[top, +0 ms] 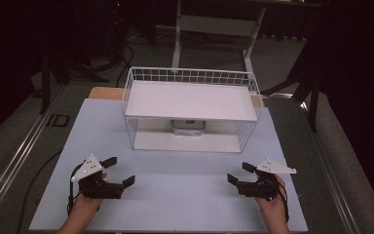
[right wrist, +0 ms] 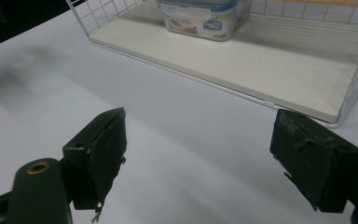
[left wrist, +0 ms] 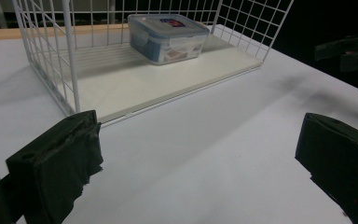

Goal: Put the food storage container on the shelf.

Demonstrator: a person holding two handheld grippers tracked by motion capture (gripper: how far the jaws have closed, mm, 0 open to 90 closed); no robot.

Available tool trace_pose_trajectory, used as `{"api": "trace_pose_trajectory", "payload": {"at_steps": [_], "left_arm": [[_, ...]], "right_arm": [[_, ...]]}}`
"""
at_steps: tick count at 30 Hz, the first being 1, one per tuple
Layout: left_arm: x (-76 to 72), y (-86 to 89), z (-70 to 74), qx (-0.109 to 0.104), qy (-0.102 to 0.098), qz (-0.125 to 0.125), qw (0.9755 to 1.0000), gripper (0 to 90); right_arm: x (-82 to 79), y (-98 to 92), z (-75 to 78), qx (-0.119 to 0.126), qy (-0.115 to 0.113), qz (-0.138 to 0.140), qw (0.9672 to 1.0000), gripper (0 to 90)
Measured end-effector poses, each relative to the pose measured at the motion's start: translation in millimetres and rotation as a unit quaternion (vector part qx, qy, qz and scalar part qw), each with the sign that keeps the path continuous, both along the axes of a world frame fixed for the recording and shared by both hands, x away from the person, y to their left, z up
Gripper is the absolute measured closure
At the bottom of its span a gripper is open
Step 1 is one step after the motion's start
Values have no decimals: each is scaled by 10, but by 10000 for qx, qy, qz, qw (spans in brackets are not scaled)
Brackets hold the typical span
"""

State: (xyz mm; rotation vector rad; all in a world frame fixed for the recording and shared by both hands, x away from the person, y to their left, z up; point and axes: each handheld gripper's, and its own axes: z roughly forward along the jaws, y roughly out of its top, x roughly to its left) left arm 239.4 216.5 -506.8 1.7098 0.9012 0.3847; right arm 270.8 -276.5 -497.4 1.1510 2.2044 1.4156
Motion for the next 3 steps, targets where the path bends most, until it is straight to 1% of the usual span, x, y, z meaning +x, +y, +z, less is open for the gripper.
{"api": "trace_pose_trajectory", "payload": {"at_steps": [3], "left_arm": [[-9,-15,5,84,-36,-38,10000,10]], "right_arm": [[5,-4,-9,19,28,11,10000,184]]}}
